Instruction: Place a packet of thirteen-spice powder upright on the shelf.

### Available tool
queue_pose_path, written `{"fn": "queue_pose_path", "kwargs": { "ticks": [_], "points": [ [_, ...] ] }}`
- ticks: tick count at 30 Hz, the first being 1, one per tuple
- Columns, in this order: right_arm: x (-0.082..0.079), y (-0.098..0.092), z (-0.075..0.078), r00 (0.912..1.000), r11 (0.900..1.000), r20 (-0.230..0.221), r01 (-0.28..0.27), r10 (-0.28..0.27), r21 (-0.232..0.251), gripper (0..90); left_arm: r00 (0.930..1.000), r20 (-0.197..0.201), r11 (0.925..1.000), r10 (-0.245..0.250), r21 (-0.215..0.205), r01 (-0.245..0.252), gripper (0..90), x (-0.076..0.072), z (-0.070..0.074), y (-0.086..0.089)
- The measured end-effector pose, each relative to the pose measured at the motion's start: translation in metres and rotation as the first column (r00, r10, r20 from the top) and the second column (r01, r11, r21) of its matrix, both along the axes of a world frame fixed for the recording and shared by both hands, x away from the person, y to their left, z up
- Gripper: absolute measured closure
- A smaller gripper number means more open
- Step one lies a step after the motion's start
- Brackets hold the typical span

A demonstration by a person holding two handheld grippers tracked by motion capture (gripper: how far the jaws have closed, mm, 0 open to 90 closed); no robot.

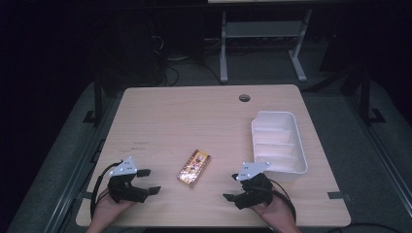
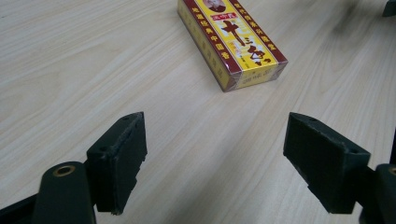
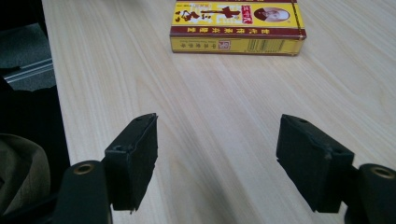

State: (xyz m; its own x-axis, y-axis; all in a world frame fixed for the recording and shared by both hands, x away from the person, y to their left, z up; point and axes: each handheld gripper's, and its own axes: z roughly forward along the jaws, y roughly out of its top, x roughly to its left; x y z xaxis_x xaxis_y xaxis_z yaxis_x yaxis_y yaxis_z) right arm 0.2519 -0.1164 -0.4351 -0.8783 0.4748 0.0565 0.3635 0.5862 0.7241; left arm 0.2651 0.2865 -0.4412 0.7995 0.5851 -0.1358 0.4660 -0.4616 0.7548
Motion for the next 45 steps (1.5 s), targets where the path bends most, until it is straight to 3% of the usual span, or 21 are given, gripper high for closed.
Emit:
{"fn": "queue_pose_path", "kwargs": {
  "ticks": [22,33,45],
  "points": [
    [0.004,-0.005,-0.004,0.9996,1.0,-0.012,0.024,-0.024,-0.008,27.3,0.9995,0.02,0.9992,-0.023,0.032,0.023,18.4,-0.003,0.003,-0.02],
    [0.004,-0.003,-0.004,0.9996,1.0,-0.003,0.027,-0.027,-0.013,26.7,0.999,0.039,0.9995,-0.023,0.021,0.022,17.6,0.0,0.006,-0.041],
    [0.004,0.0,-0.004,0.9995,0.999,0.005,0.03,-0.03,-0.013,25.6,0.9992,0.039,0.9979,0.012,0.063,-0.014,17.8,0.008,0.008,-0.068]
  ]
}}
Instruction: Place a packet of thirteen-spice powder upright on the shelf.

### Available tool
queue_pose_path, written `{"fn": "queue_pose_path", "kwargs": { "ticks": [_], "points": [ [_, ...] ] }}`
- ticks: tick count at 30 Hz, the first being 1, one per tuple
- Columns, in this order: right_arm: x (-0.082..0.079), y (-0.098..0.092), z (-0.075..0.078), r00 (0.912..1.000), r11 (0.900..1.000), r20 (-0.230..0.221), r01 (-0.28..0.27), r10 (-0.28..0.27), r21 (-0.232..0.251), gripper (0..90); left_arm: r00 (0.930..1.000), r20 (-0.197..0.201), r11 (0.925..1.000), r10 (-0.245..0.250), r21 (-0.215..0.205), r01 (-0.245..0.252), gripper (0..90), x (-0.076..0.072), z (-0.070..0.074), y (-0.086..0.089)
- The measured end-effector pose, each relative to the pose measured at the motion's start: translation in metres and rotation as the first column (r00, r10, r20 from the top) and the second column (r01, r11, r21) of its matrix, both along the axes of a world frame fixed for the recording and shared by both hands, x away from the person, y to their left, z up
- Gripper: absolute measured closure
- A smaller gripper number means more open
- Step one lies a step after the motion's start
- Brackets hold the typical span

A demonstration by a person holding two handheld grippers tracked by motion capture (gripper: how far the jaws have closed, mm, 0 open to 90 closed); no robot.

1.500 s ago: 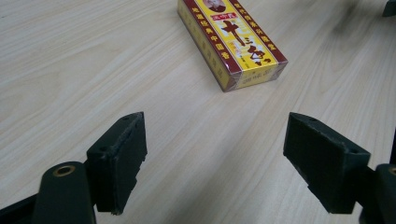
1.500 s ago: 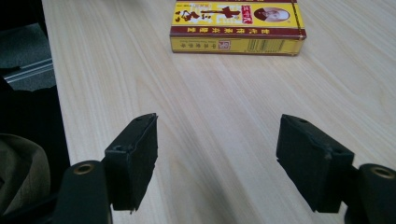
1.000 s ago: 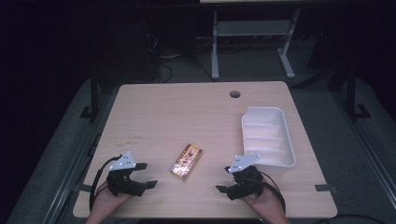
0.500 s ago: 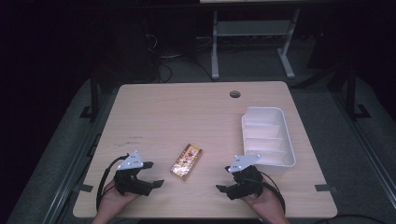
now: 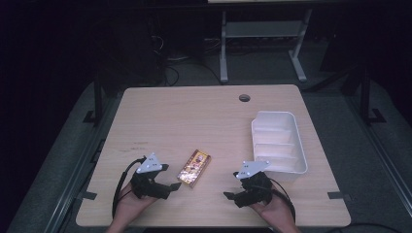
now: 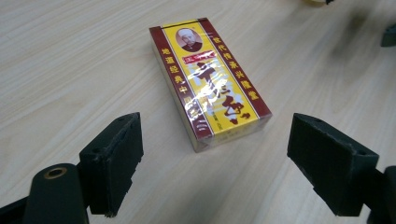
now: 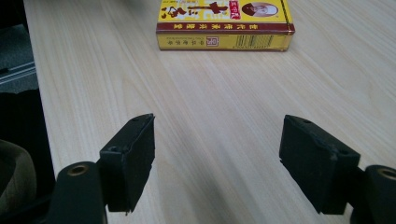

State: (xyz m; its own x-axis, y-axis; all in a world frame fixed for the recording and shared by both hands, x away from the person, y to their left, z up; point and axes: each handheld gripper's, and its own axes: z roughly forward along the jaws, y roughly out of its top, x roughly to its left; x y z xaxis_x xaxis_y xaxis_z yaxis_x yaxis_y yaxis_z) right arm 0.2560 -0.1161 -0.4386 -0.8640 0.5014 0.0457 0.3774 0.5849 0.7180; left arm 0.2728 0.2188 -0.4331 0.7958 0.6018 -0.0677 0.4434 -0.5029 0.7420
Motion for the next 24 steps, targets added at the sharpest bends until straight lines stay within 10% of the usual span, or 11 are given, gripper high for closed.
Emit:
{"fn": "queue_pose_path", "kwargs": {
  "ticks": [24],
  "points": [
    [0.0,0.005,0.0,0.9999,1.0,0.005,-0.009,0.009,0.001,24.7,0.9974,-0.017,0.9951,0.07,0.071,-0.069,16.7,0.018,-0.014,-0.046]
  ]
}}
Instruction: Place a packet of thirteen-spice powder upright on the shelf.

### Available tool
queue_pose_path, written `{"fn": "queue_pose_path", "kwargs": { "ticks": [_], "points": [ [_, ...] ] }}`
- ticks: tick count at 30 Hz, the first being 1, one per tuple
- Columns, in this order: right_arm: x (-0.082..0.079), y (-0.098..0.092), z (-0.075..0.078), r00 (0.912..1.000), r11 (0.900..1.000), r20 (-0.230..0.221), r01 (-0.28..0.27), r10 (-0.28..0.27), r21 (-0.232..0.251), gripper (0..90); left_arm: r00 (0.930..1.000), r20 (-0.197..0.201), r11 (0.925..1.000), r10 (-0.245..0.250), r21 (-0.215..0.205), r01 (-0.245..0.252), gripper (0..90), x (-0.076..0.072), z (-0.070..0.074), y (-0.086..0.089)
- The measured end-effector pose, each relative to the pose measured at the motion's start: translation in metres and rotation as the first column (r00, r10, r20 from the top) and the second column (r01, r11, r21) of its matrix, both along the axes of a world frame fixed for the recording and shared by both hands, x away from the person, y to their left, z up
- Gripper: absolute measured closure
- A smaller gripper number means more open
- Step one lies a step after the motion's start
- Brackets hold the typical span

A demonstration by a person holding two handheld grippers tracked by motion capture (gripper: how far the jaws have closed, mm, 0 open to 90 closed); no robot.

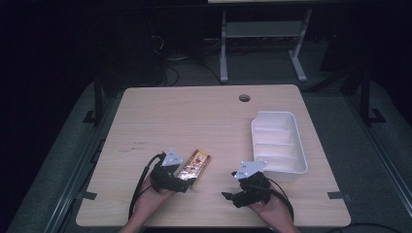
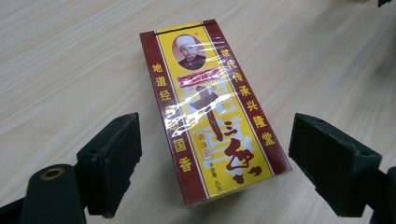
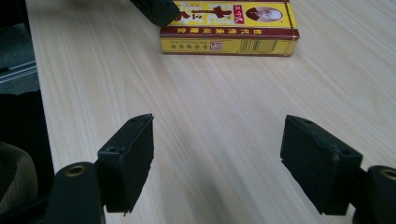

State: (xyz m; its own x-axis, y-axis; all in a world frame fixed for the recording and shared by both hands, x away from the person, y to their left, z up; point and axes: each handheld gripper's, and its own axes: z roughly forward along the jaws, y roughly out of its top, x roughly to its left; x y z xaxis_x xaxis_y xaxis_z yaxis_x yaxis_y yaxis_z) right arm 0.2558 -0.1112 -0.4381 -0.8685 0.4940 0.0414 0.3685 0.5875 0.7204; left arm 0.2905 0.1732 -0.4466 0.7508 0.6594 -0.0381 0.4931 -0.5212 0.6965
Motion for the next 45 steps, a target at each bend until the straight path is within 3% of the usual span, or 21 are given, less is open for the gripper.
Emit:
{"fn": "queue_pose_path", "kwargs": {
  "ticks": [18,23,26,45],
  "points": [
    [-0.002,0.0,0.001,1.0,1.0,0.008,-0.001,0.001,-0.003,24.7,0.999,-0.038,0.9975,-0.025,0.066,0.028,17.6,0.003,-0.015,-0.01],
    [-0.003,0.001,0.001,0.9999,1.0,0.013,-0.003,0.003,-0.005,24.7,0.999,-0.036,0.9974,-0.027,0.065,0.029,22.5,0.004,-0.014,-0.007],
    [-0.003,0.0,0.001,0.9999,1.0,0.012,-0.002,0.002,-0.006,24.7,0.9994,-0.032,0.9979,-0.017,0.062,0.019,30.9,0.005,-0.012,-0.002],
    [-0.003,0.002,0.001,1.0,1.0,0.006,-0.001,0.001,-0.004,24.6,0.999,-0.041,0.9973,-0.015,0.071,0.018,32.4,0.009,-0.011,0.003]
  ]
}}
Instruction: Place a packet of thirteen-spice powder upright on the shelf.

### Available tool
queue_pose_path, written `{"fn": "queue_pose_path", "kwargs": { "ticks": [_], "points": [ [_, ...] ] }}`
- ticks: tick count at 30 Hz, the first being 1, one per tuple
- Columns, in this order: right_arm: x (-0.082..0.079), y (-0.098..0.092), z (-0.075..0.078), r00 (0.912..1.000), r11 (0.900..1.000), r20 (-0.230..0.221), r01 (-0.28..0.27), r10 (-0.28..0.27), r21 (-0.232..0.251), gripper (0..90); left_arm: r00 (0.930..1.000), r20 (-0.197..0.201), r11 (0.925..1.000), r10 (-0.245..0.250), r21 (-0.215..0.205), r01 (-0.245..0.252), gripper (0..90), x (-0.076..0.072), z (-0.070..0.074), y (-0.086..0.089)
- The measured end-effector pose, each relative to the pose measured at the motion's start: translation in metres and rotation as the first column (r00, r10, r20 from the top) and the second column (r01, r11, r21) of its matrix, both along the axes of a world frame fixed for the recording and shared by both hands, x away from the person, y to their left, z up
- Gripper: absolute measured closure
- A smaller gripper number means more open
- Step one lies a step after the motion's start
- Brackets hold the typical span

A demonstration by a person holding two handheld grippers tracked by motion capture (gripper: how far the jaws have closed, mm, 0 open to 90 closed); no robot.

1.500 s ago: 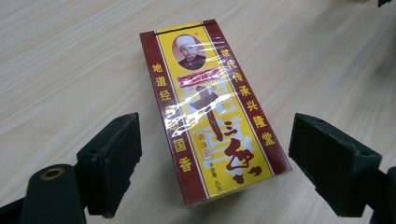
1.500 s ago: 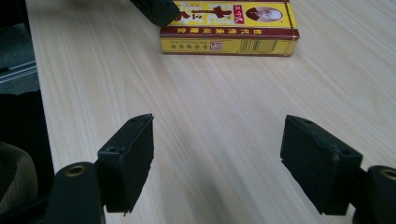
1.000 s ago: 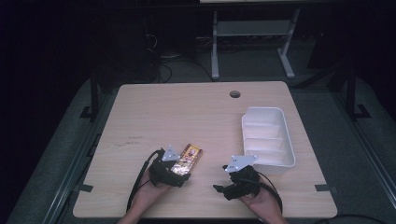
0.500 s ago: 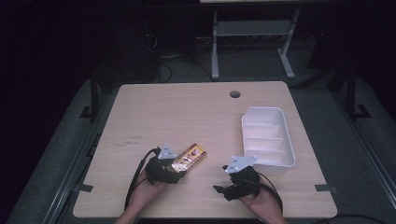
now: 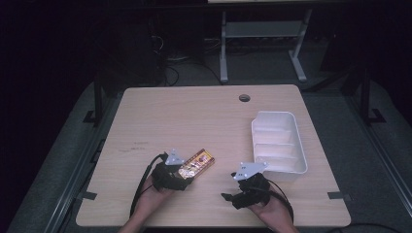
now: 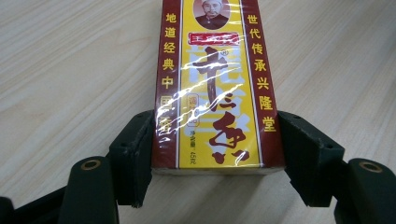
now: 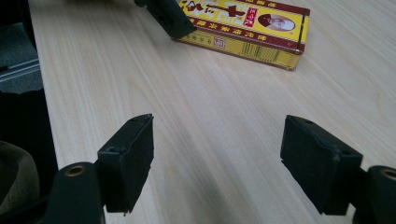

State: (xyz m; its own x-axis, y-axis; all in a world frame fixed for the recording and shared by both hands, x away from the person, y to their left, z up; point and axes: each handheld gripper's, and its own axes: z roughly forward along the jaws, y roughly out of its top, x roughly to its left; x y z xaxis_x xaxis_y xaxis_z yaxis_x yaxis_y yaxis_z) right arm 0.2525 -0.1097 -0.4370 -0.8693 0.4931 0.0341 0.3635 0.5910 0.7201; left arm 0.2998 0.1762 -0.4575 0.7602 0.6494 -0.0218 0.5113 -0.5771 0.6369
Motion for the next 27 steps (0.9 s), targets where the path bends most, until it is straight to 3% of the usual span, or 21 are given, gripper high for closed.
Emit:
{"fn": "queue_pose_path", "kwargs": {
  "ticks": [5,10,16,22,27],
  "points": [
    [0.002,0.002,0.001,0.9996,1.0,-0.015,0.026,-0.025,0.012,24.7,0.9998,0.017,0.9999,0.011,-0.014,-0.01,32.6,-0.002,0.004,0.003],
    [0.005,0.005,0.004,0.9984,0.998,-0.032,0.048,-0.047,0.029,24.5,0.9982,0.059,0.9993,0.012,-0.035,-0.01,32.6,-0.008,0.013,0.004],
    [0.013,0.009,0.018,0.9945,0.993,-0.043,0.099,-0.096,0.07,24.5,0.9951,0.098,0.9973,0.015,-0.073,-0.008,32.6,-0.017,0.024,0.007],
    [0.023,0.008,0.03,0.9883,0.982,-0.064,0.145,-0.138,0.12,24.5,0.9921,0.125,0.9951,0.015,-0.099,-0.002,32.6,-0.024,0.032,0.01],
    [0.043,0.015,0.039,0.9783,0.971,-0.109,0.191,-0.176,0.147,23.5,0.9896,0.144,0.9931,0.004,-0.116,0.013,32.6,-0.03,0.038,0.009]
  ]
}}
